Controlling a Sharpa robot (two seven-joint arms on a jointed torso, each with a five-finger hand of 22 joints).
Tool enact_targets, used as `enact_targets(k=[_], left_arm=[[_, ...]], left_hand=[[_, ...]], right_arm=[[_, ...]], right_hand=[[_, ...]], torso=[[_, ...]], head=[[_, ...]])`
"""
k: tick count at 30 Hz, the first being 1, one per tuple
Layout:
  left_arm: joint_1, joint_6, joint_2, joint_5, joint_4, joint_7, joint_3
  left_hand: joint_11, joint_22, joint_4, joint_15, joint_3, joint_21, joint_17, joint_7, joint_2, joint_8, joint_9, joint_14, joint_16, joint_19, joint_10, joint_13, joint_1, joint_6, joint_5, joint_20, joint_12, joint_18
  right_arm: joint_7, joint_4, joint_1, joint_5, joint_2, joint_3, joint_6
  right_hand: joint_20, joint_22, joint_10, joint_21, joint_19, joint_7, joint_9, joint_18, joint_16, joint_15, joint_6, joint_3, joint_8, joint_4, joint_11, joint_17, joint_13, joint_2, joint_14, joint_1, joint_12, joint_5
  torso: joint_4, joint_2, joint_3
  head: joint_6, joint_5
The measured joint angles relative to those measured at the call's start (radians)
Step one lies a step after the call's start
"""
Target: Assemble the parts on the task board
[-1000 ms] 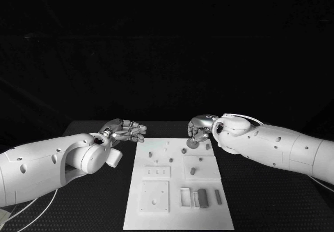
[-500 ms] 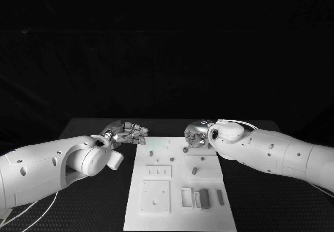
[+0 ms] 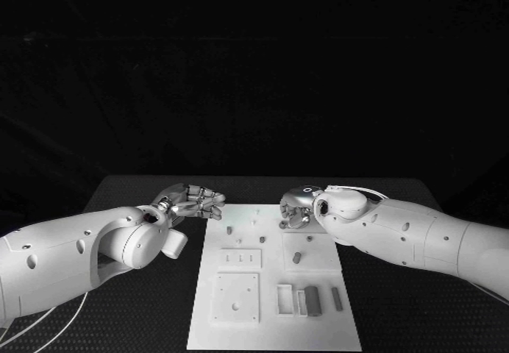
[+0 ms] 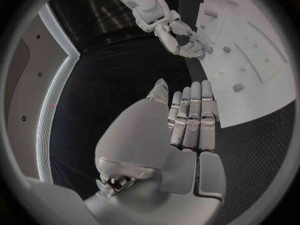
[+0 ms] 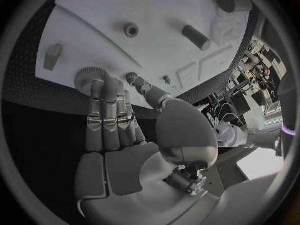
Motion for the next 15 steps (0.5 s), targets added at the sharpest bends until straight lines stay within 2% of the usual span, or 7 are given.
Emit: enact_targets(k=[6, 15], left_arm=[[0.0, 0.001, -0.002, 0.0, 0.002, 0.0, 0.002], [0.001, 0.003, -0.001, 0.001, 0.001, 0.0, 0.002]], left_hand=[[0.0, -0.001, 0.0, 0.0, 0.0, 0.0, 0.001, 0.0, 0.0, 0.0, 0.0, 0.0, 0.0, 0.0, 0.0, 0.0, 0.0, 0.0, 0.0, 0.0, -0.004, -0.001], [0.0, -0.001, 0.0, 0.0, 0.0, 0.0, 0.002, 0.0, -0.004, 0.0, -0.001, 0.0, -0.004, 0.0, 0.0, 0.0, -0.004, 0.0, 0.0, 0.0, -0.004, -0.006]], right_arm=[[-0.002, -0.002, -0.007, -0.011, 0.008, -0.001, -0.001], [-0.004, -0.011, -0.013, -0.018, 0.012, -0.001, 0.0]], right_hand=[[0.0, 0.0, 0.0, 0.0, 0.0, 0.0, 0.0, -0.005, 0.0, 0.0, 0.0, 0.0, -0.004, 0.0, 0.0, 0.001, 0.002, -0.001, 0.0, -0.001, 0.0, 0.0], [0.0, 0.0, 0.0, 0.0, 0.0, 0.0, 0.001, 0.008, 0.0, 0.0, 0.0, 0.0, -0.004, 0.0, 0.0, 0.003, 0.005, -0.001, 0.0, -0.001, 0.0, 0.0]], torso=[[0.0019, 0.008, -0.001], [0.0069, 0.018, -0.0029]], head=[[0.001, 0.002], [0.001, 0.001]])
